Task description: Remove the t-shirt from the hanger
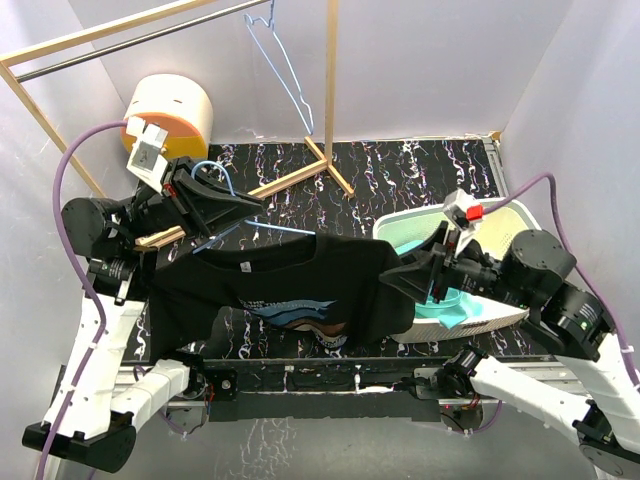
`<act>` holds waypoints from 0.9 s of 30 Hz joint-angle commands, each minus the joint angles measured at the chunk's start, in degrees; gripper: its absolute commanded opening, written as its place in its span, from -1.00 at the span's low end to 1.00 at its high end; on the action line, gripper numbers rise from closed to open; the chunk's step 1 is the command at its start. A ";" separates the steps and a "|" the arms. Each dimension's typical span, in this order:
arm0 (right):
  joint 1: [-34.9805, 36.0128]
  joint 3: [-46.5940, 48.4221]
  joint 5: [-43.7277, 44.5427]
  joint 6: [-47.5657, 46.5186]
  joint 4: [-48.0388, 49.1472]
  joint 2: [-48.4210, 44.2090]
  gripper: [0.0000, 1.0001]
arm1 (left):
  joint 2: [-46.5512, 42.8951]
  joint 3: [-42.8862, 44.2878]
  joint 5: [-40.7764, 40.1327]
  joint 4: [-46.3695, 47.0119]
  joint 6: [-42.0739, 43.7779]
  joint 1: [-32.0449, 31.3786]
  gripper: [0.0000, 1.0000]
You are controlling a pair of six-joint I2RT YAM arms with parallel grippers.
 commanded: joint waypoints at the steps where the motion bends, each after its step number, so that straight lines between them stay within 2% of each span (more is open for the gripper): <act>1: -0.23 -2.12 1.33 -0.63 -1.63 -3.09 -0.57 | -0.87 0.59 0.04 1.89 -1.99 -0.12 -1.00; 3: -0.17 -2.70 2.46 -0.27 -0.99 -3.53 -0.80 | -1.39 0.20 0.53 2.25 -2.63 -0.06 -1.00; 8: -0.25 -1.70 12.14 0.60 -0.55 -5.44 -0.84 | -4.62 -0.03 0.69 -5.67 2.09 -0.17 -1.00; 12: -0.17 2.24 30.95 2.14 -4.84 -7.33 -0.84 | -8.55 -1.58 -1.74 -15.68 8.62 -0.39 -1.00; 13: -0.17 3.10 37.52 2.44 -5.91 -8.17 -0.84 | -9.27 -2.16 -2.29 -16.80 9.38 -0.39 -1.00; 17: -0.19 4.60 50.91 4.37 -10.33 -11.39 -0.84 | -11.14 -3.39 -3.03 -18.81 10.65 -0.39 -1.00; 24: -0.17 1.18 51.83 7.80 -16.26 -10.81 -0.84 | -12.64 1.59 -4.85 -21.25 11.97 -0.39 -1.00; 27: -0.24 -2.03 44.86 7.37 -12.88 -10.82 -0.84 | -12.98 3.79 -6.38 -23.62 13.12 -0.36 -1.00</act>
